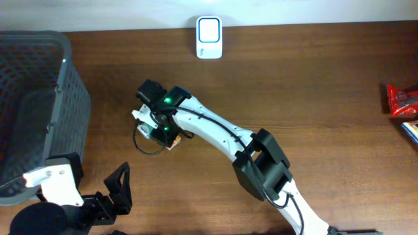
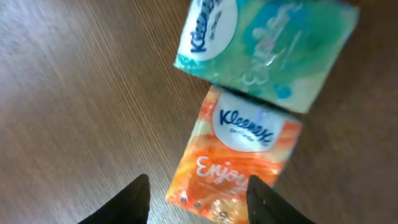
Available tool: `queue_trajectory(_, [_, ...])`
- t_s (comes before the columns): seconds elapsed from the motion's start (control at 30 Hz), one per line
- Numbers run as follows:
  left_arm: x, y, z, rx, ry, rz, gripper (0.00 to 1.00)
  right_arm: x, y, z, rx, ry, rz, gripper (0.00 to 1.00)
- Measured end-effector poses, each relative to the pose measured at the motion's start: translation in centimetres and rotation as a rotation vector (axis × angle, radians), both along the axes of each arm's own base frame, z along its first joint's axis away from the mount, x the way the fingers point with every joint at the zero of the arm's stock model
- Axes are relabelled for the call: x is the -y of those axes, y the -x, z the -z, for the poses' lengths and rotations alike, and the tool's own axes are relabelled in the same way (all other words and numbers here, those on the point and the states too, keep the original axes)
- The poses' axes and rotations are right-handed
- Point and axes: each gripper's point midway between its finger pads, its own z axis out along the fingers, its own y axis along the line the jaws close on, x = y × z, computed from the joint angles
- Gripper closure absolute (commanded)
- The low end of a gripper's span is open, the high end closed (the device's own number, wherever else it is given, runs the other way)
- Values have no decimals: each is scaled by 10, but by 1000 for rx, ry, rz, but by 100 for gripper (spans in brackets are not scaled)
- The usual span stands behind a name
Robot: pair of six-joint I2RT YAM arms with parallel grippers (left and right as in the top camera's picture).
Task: Scan the item barcode
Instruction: 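Move the right gripper to the Kleenex packs and grasp the orange pack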
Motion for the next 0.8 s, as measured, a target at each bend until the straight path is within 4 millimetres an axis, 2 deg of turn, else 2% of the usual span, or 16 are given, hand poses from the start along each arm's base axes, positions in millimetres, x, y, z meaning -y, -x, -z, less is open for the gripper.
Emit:
queue_trajectory(0.17, [0,0,0,0,0,0,1,-3,5,9,-1,24,-3,55])
queue_trajectory(0.27, [0,0,0,0,0,0,1,-4,2,11,38,40,9,55])
queue_trajectory(0.43, [0,0,0,0,0,0,1,-3,-1,27,63,55,26,56])
queue_trajectory(0.47, [0,0,0,0,0,0,1,-3,-1,28,66,52,30,59])
queue_trajectory(0.53, [0,0,0,0,0,0,1,-3,-1,29,75,49,40,73])
queue_trajectory(0.6, [0,0,0,0,0,0,1,-1,-4,30,87,56,60,84])
queue_trajectory(0.63, [0,0,0,0,0,0,1,0,-5,30,89,56,73,85])
queue_trajectory(0.7, [0,0,0,0,0,0,1,0,-5,30,85,57,101,96])
queue_trajectory(0.8, [0,0,0,0,0,0,1,1,-6,28,77,63,152,96])
